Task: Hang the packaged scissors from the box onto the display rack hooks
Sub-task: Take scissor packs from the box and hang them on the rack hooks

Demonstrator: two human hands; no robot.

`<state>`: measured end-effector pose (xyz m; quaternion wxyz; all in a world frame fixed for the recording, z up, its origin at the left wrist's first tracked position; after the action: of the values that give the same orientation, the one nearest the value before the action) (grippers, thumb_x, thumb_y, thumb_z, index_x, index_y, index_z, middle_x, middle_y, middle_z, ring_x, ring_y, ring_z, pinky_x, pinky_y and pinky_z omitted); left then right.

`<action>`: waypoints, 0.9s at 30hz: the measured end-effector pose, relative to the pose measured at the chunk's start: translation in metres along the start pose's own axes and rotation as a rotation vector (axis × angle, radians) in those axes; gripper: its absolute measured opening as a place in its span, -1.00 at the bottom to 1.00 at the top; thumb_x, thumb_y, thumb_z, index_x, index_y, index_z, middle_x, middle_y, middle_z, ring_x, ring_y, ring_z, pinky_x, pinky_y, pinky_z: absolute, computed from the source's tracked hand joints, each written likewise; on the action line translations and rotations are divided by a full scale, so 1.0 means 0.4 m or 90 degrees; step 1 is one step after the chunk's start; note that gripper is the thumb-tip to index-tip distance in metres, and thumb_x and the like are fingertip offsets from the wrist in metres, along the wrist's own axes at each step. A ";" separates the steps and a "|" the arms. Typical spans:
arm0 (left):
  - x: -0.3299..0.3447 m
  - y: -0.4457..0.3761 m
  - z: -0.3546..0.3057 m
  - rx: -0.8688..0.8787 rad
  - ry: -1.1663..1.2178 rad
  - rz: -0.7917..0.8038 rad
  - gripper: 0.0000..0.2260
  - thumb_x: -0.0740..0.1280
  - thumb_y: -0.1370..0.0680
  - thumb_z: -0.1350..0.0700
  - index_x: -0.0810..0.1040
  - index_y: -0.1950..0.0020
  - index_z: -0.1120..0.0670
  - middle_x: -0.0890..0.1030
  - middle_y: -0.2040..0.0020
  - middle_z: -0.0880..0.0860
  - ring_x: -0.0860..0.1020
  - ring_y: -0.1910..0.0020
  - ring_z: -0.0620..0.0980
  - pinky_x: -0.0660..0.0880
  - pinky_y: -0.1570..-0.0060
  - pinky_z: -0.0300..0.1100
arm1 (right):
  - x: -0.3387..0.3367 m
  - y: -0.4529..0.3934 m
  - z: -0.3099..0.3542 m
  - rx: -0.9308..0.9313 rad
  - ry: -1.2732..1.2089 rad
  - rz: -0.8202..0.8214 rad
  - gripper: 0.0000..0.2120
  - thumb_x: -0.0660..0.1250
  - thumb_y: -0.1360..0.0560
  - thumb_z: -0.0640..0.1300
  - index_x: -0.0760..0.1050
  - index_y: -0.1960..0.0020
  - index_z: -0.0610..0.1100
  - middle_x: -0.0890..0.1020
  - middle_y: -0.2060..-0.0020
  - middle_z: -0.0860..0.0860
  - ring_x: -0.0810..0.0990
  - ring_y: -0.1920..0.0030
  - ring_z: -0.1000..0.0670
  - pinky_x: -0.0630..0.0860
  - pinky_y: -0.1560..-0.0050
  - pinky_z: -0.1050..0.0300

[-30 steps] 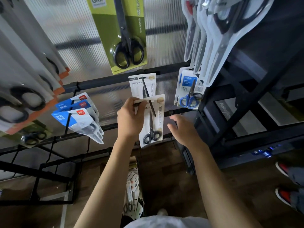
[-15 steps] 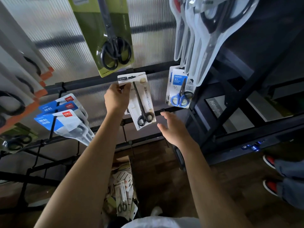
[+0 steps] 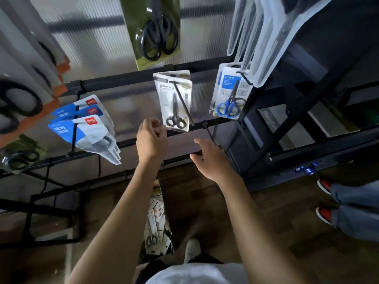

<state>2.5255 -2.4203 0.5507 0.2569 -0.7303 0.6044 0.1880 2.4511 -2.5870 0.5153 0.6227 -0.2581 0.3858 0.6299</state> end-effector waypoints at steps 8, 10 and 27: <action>-0.064 0.183 0.240 -0.036 -0.094 0.098 -0.79 0.34 -0.51 0.19 0.51 -0.09 0.26 0.58 -0.02 0.21 0.53 -0.01 0.22 0.48 0.01 -0.01 | 0.188 0.073 0.115 -0.022 0.044 0.082 -0.49 0.23 -0.58 0.00 0.22 -0.47 -0.11 0.34 -0.41 -0.06 0.33 -0.39 -0.06 0.34 -0.29 0.07; -0.095 0.230 0.323 -0.071 -0.123 0.123 -0.79 0.33 -0.50 0.19 0.52 -0.10 0.24 0.59 -0.01 0.20 0.52 -0.02 0.21 0.48 0.01 -0.01 | 0.251 0.097 0.158 -0.032 0.037 0.128 -0.50 0.22 -0.59 -0.02 0.22 -0.47 -0.11 0.33 -0.42 -0.05 0.29 -0.41 -0.05 0.30 -0.31 0.08; -0.092 0.547 0.991 -0.372 -0.303 0.231 -0.65 0.19 -0.57 0.07 0.36 -0.34 0.10 0.52 -0.21 0.14 0.42 -0.22 0.17 0.39 -0.15 -0.01 | 0.959 0.117 0.036 -0.206 0.381 0.451 -0.40 0.28 -0.51 0.07 0.21 -0.47 -0.10 0.28 -0.45 -0.08 0.23 -0.45 -0.11 0.22 -0.42 -0.09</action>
<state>2.3180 -2.1826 0.2239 0.1343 -0.5902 0.5686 0.5571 2.3723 -2.3475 0.2224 0.1838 -0.3746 0.5090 0.7529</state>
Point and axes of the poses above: each hand's wrist, its own y-axis away from the middle knuckle, its own x-axis out of the palm, z = x × y, the point moved 8 cm from there along -y, towards the middle knuckle
